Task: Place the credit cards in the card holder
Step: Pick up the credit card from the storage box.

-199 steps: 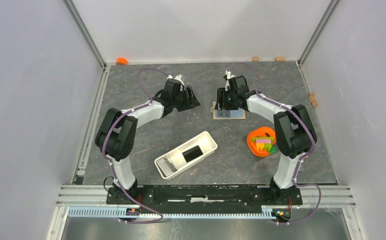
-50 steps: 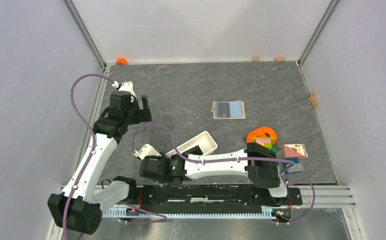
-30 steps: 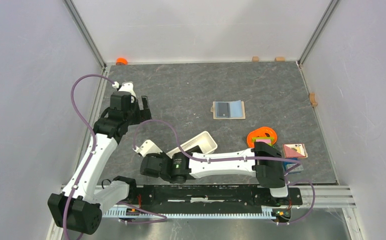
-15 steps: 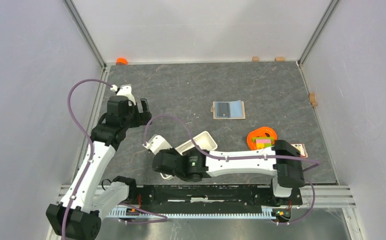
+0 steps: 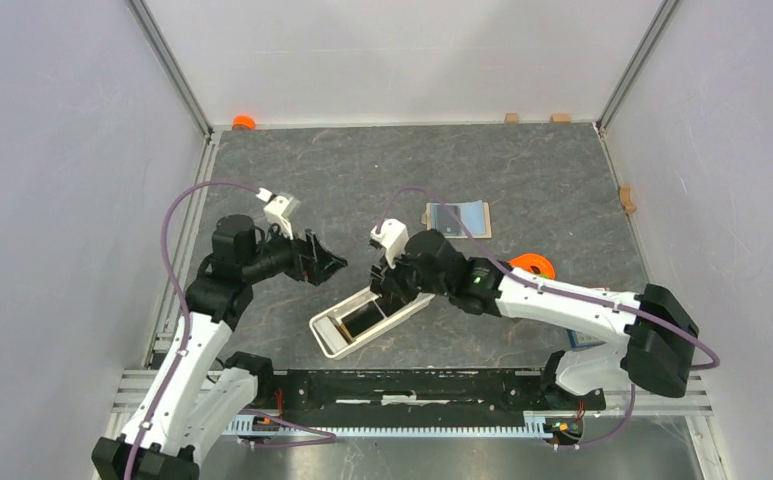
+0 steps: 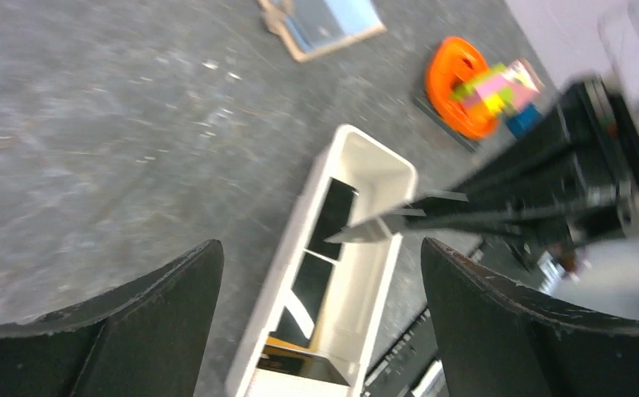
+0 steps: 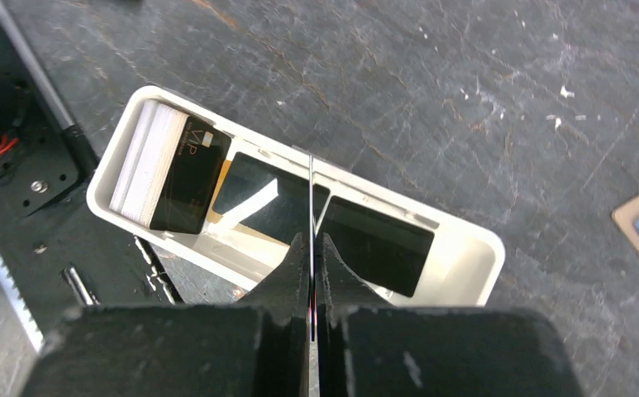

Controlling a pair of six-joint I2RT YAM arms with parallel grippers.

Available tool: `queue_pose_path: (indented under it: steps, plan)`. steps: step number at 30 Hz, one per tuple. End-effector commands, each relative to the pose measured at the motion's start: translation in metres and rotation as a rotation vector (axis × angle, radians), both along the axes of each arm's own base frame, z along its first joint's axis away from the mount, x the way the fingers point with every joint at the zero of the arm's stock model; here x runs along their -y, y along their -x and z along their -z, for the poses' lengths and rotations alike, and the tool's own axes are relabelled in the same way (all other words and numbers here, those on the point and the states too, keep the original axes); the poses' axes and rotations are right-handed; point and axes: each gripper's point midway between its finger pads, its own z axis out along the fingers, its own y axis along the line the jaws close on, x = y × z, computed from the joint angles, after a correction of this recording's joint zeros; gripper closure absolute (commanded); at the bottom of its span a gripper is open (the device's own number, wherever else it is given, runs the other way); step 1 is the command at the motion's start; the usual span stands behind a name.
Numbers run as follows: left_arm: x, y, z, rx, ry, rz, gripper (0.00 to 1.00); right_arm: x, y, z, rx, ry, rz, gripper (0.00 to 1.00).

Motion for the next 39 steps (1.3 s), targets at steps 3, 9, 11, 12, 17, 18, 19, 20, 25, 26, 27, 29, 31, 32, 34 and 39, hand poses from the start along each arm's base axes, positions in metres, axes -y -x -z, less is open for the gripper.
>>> queue_pose_path:
  steps: [3,9,11,12,17,18,19,20,25,26,27,29,31,32,34,39]
  plan:
    - [0.045,0.028,-0.008,0.047,0.080,0.326,0.06,-0.008,-0.001,-0.049,0.052,-0.206,-0.329,1.00]
    - [0.073,0.030,-0.003,0.061,-0.001,0.428,0.06,-0.011,-0.001,-0.045,0.044,-0.174,-0.484,1.00]
    - [0.077,0.027,-0.003,0.081,-0.030,0.434,0.07,-0.015,0.003,-0.044,0.028,-0.174,-0.531,1.00]
    - [0.078,0.025,-0.002,0.084,-0.040,0.434,0.08,-0.016,0.006,-0.044,0.019,-0.178,-0.553,1.00]
    - [0.089,0.021,0.008,0.060,-0.082,0.454,0.33,-0.019,0.012,-0.037,-0.013,-0.174,-0.605,1.00]
    - [0.090,0.021,0.008,0.051,-0.080,0.457,0.41,-0.019,0.011,-0.034,-0.018,-0.167,-0.603,1.00]
    - [0.092,0.021,0.009,0.041,-0.079,0.466,0.48,-0.019,0.011,-0.034,-0.019,-0.164,-0.604,1.00]
    - [0.093,0.023,0.011,0.034,-0.079,0.474,0.52,-0.019,0.010,-0.032,-0.021,-0.159,-0.602,1.00]
    - [0.096,0.033,0.017,0.029,-0.088,0.506,0.71,-0.018,0.005,-0.031,-0.012,-0.149,-0.585,1.00]
    - [0.097,0.036,0.018,0.026,-0.087,0.514,0.73,-0.018,0.004,-0.030,-0.013,-0.146,-0.583,1.00]
    - [0.098,0.039,0.020,0.022,-0.085,0.526,0.74,-0.018,0.003,-0.030,-0.010,-0.145,-0.579,1.00]
    - [0.100,0.044,0.024,0.013,-0.094,0.548,0.80,-0.017,0.000,-0.029,-0.003,-0.138,-0.566,1.00]
    - [0.101,0.048,0.028,-0.003,-0.114,0.562,0.92,-0.015,-0.004,-0.027,0.005,-0.123,-0.545,1.00]
    - [0.100,0.049,0.030,-0.006,-0.124,0.560,0.97,-0.014,-0.008,-0.027,0.015,-0.116,-0.531,1.00]
    - [0.098,0.048,0.031,0.002,-0.143,0.541,0.98,-0.011,-0.014,-0.025,0.037,-0.096,-0.491,0.89]
    - [0.078,0.027,0.026,0.088,-0.217,0.374,0.98,0.005,-0.037,-0.021,0.114,-0.040,-0.350,0.30]
